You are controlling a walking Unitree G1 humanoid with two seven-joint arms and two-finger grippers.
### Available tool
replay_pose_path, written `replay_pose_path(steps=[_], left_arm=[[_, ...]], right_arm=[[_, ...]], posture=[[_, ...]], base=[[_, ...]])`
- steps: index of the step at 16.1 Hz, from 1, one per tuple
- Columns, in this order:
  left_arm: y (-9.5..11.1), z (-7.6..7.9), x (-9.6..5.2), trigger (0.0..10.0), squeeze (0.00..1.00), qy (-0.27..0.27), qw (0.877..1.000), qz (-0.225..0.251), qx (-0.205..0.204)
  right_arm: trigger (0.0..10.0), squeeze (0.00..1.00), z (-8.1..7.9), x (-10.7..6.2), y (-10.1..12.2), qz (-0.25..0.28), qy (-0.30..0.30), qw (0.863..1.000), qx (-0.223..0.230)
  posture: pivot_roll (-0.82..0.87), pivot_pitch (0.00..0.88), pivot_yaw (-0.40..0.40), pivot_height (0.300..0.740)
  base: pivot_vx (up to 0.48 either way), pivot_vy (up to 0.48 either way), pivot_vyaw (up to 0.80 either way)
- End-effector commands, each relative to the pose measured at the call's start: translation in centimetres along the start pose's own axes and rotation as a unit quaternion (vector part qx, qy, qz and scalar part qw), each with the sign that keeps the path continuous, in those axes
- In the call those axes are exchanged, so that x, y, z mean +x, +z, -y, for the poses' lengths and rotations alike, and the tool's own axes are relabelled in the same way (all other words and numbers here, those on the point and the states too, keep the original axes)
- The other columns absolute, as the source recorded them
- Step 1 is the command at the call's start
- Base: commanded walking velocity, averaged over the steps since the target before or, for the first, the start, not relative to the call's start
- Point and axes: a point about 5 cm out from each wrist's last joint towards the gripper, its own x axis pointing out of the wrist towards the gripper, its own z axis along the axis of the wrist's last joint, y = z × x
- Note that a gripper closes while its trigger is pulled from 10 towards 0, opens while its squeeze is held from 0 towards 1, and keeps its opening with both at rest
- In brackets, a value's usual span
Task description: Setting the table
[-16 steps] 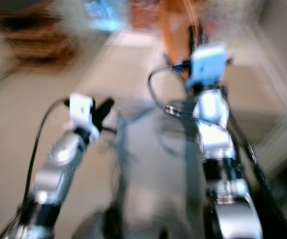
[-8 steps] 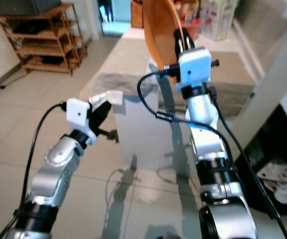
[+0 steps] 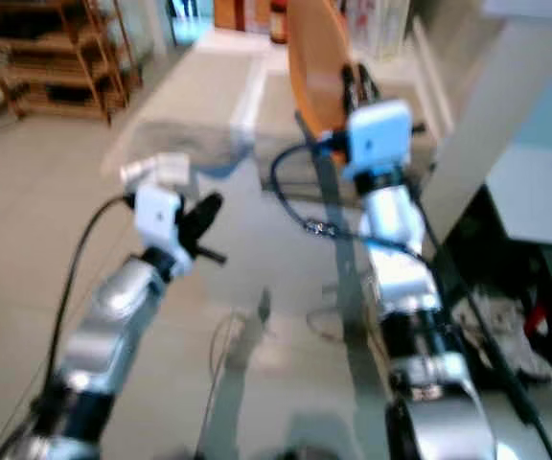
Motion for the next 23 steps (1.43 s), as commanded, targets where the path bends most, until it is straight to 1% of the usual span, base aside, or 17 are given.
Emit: replay_pose_path(steps=[1, 8, 9, 10, 16, 17, 23], left_arm=[[0.17, 0.51, 0.04, 10.0, 0.00, -0.010, 1.000, 0.010, -0.006], [0.39, 0.84, 0.06, 10.0, 0.00, -0.023, 1.000, 0.017, -0.009], [0.44, 0.91, 0.09, 10.0, 0.00, -0.024, 0.999, 0.018, -0.010], [0.44, 0.95, 0.10, 10.0, 0.00, -0.025, 0.999, 0.019, -0.011], [0.65, 0.84, 0.31, 10.0, 0.00, -0.022, 1.000, 0.019, -0.008], [0.64, 0.75, 0.39, 10.0, 0.00, -0.020, 1.000, 0.015, -0.001], [0.51, 0.09, 0.41, 10.0, 0.00, -0.001, 1.000, 0.013, 0.002]], right_arm=[[0.0, 0.00, 0.52, 0.38, 0.74, 0.021, -0.004, 1.000, -0.008], [0.0, 0.00, 0.48, 0.27, 0.49, 0.012, -0.002, 1.000, -0.006], [0.0, 0.00, 0.48, 0.23, 0.36, 0.008, -0.002, 1.000, 0.002], [0.0, 0.00, 0.49, 0.22, 0.35, 0.007, -0.002, 1.000, 0.000], [0.0, 0.00, 0.50, 0.28, 0.37, 0.012, 0.000, 1.000, -0.009], [0.0, 0.00, 0.51, 0.25, 0.34, 0.012, 0.001, 1.000, -0.010], [0.0, 0.00, 0.45, 0.00, 0.41, 0.014, 0.004, 1.000, -0.010]], posture=[[-0.09, 0.000, 0.043, 0.736], [-0.09, 0.000, 0.046, 0.736], [-0.09, 0.000, 0.046, 0.736], [-0.09, 0.000, 0.046, 0.736], [-0.09, 0.000, 0.047, 0.736], [-0.09, 0.000, 0.047, 0.736], [-0.09, 0.000, 0.053, 0.736]], base=[[0.000, -0.469, 0.00], [0.000, -0.469, 0.00], [0.000, -0.469, -0.74], [0.000, -0.469, -0.70], [0.000, -0.462, 0.00], [0.259, -0.401, 0.00], [0.317, -0.357, 0.00]])
